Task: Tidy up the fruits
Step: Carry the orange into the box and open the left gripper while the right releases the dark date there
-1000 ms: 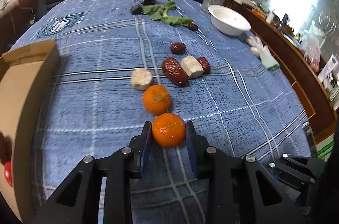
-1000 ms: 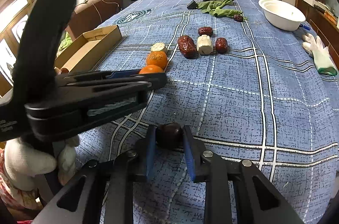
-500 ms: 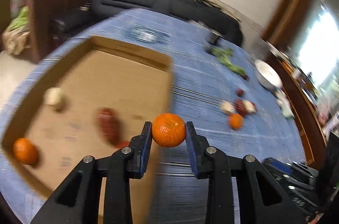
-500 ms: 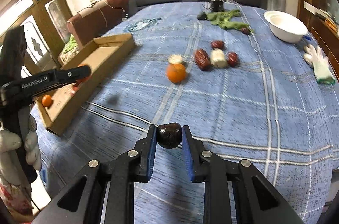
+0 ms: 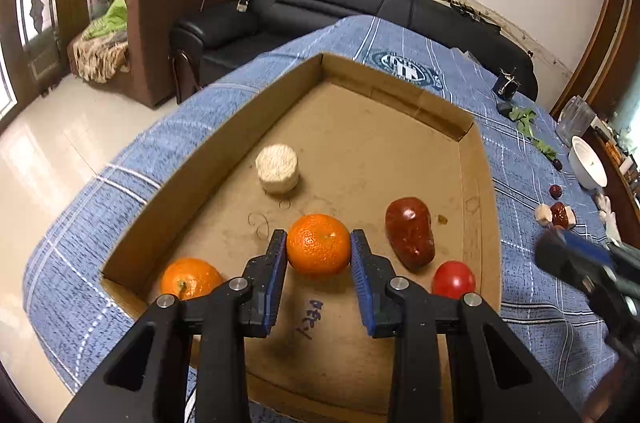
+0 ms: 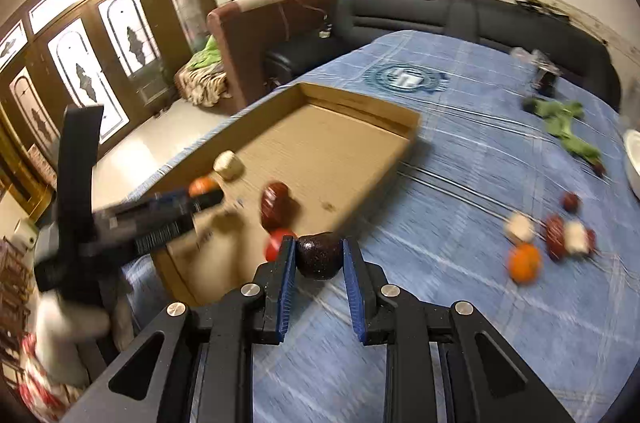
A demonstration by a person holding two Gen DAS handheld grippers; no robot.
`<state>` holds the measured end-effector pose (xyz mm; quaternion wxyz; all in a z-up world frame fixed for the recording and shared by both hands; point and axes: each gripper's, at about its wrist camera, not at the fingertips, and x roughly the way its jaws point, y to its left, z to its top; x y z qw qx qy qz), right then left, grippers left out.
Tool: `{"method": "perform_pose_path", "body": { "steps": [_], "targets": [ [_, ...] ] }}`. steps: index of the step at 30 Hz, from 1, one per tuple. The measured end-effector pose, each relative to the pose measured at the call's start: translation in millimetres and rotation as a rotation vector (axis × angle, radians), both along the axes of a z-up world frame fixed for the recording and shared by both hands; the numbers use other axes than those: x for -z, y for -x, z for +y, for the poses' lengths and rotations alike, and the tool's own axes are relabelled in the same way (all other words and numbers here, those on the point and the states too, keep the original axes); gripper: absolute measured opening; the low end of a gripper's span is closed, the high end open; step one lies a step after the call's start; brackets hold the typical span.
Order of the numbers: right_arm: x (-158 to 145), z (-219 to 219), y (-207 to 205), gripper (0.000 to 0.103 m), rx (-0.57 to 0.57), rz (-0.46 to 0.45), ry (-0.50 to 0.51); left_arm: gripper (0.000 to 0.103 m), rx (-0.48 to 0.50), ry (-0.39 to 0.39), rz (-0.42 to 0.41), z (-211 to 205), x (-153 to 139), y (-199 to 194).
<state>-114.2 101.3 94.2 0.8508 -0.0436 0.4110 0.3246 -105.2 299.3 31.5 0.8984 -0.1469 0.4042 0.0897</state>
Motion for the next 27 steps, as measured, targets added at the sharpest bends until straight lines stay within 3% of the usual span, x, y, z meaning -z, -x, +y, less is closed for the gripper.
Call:
{"method": "perform_pose_path", "body": {
  "steps": [7,12,16,23,27],
  "targets": [
    [26.8,43.5,-50.1,0.027,0.023,0.054,0.07,0.031,0.017,0.04,0.005,5.1,6.4,-2.6],
    [41.6,56.5,-64.1,0.027,0.035,0.075,0.103,0.033,0.01,0.053,-0.018,9.7,0.9,2.3],
    [43.7,62.3,-70.3,0.027,0.045,0.071,0.105,0.048,0.003,0.061,-0.043,13.0,-6.7,8.2],
    [30.3,46.6,-72.6,0.037,0.089,0.064,0.045,0.057,0.024,0.018,-0.059,0.5,-21.1,15.2],
    [13.5,22.3,-58.4,0.044,0.127,0.034,0.009,0.074,0.018,-0.013,-0.082,-12.0,-34.8,20.8]
  ]
}}
